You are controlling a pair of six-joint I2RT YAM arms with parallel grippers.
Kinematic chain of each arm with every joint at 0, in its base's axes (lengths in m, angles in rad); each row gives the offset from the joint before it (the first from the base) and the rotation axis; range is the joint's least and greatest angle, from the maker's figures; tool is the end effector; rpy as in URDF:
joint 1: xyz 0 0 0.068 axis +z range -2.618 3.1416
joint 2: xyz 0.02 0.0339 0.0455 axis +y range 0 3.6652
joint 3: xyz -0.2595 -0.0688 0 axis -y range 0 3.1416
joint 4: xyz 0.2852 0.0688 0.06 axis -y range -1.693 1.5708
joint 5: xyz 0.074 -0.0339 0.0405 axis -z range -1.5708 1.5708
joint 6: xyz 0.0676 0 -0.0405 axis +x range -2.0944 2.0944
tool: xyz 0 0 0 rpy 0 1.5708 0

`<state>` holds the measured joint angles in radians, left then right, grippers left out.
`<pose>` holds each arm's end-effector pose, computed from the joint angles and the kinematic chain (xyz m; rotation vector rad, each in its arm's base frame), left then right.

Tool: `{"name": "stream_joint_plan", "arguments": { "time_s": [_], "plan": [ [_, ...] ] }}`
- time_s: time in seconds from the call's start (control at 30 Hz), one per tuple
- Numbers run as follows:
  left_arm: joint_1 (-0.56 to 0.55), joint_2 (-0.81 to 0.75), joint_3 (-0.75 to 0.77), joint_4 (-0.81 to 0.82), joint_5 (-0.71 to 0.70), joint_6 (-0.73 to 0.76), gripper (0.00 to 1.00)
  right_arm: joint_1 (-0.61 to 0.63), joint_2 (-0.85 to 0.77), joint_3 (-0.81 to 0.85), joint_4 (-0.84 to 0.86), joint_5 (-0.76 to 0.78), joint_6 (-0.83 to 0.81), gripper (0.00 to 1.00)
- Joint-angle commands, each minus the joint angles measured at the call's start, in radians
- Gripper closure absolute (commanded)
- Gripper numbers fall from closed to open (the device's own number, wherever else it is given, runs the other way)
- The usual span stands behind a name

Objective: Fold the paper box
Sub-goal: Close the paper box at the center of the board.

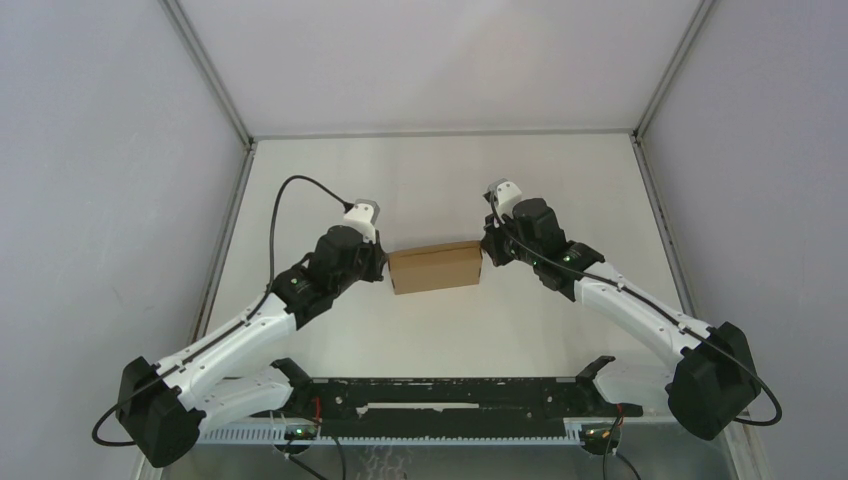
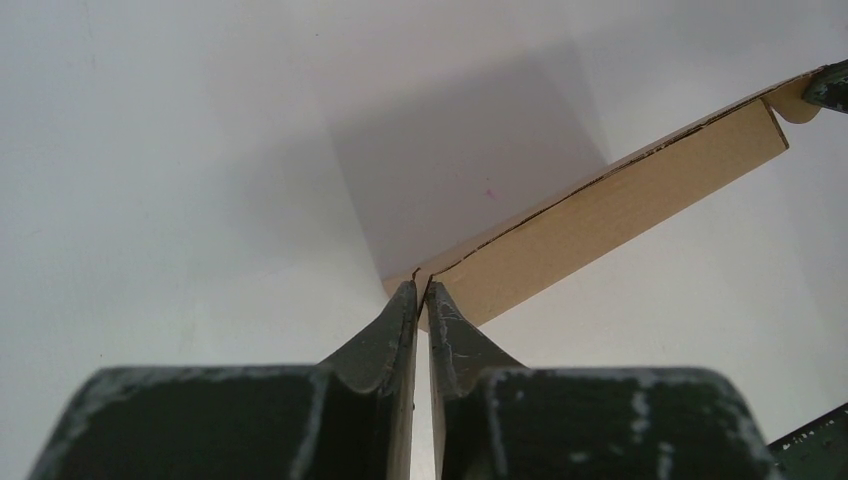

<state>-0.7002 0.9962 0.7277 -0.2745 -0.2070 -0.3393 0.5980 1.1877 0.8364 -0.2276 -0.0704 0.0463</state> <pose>0.2306 -0.1762 0.2411 0.2586 2.1114 -0.4039 0.2699 0.1896 0.2350 -0.6343 2.0880 0.4466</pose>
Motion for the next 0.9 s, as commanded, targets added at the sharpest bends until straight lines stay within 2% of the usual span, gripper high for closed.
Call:
{"name": "stream_joint_plan", "arguments": {
  "time_s": [0.0,0.33,0.87],
  "plan": [
    [-0.009,0.002,0.048,0.014,-0.006,0.010,0.88,-0.001,-0.020,0.001,0.024,-0.003,-0.005,0.98],
    [-0.011,0.023,0.068,0.000,-0.008,0.000,0.93,0.005,-0.028,0.001,0.022,-0.002,-0.002,1.00],
    [-0.012,0.037,0.094,-0.022,-0.018,-0.011,0.93,0.008,-0.038,0.002,0.020,-0.003,0.003,1.00]
  ]
}}
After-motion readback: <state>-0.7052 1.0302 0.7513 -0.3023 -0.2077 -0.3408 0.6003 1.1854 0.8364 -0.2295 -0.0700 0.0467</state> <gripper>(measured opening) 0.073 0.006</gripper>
